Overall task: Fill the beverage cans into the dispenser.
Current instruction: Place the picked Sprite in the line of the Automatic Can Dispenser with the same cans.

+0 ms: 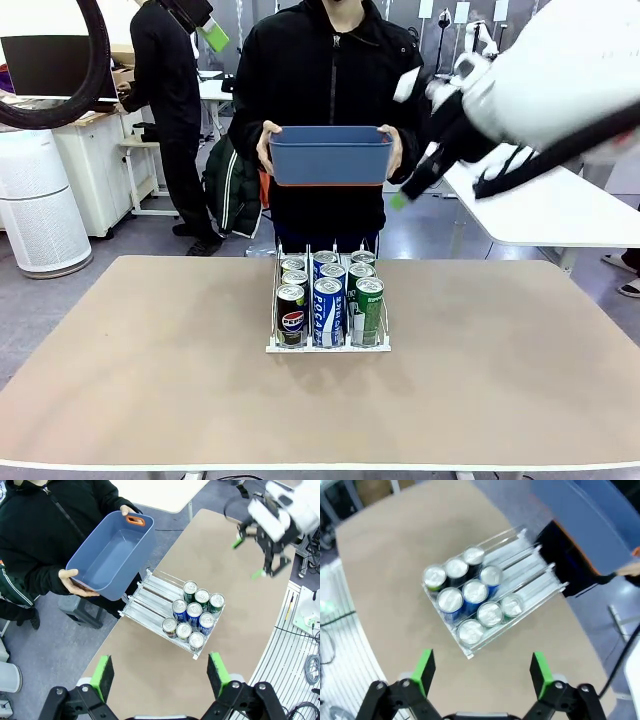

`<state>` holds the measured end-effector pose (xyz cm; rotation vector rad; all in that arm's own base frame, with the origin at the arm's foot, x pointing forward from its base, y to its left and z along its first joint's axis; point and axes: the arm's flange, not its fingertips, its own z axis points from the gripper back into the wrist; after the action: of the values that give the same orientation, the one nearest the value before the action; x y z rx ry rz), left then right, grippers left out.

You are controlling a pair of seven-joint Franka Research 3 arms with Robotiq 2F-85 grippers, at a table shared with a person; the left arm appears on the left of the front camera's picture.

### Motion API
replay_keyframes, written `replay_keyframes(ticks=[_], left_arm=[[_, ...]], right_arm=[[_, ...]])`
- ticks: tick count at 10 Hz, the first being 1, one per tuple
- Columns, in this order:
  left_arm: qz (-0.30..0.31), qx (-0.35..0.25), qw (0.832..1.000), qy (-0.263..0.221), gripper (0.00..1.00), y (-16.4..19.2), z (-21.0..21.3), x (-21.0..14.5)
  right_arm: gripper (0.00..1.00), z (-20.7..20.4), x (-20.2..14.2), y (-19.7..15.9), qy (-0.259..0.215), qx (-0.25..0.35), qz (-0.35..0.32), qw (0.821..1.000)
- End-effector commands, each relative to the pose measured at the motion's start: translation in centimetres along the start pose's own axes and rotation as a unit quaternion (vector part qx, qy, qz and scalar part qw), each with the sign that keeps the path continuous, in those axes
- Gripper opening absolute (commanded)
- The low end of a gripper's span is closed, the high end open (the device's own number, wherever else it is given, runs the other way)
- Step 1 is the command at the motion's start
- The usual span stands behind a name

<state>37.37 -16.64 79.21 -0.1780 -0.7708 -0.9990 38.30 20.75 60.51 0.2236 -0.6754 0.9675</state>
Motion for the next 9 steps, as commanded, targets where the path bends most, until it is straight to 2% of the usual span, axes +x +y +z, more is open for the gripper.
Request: replay_keyframes(ticks=[1,3,5,9], left_arm=[[0.003,-0.004,1.0,-0.004,1.0,0.0,0.0,0.0],[0.003,-0.004,1.0,-0.004,1.0,0.0,0.0,0.0],[0.003,-0.004,1.0,-0.004,1.0,0.0,0.0,0.0],[0.003,-0.004,1.0,-0.004,1.0,0.0,0.0,0.0]], right_arm=[[1.0,2.2,3.3,-4.7,-0.018,0.024,-0.011,0.999],[1.0,5.7,5.8,-7.9,-0.032,0.034,-0.029,0.998],[1.0,9.1,8.0,-10.3,-0.048,-0.006,-0.026,0.998],[1.0,14.5,10.5,-11.4,-0.047,-0.036,-0.031,0.998]])
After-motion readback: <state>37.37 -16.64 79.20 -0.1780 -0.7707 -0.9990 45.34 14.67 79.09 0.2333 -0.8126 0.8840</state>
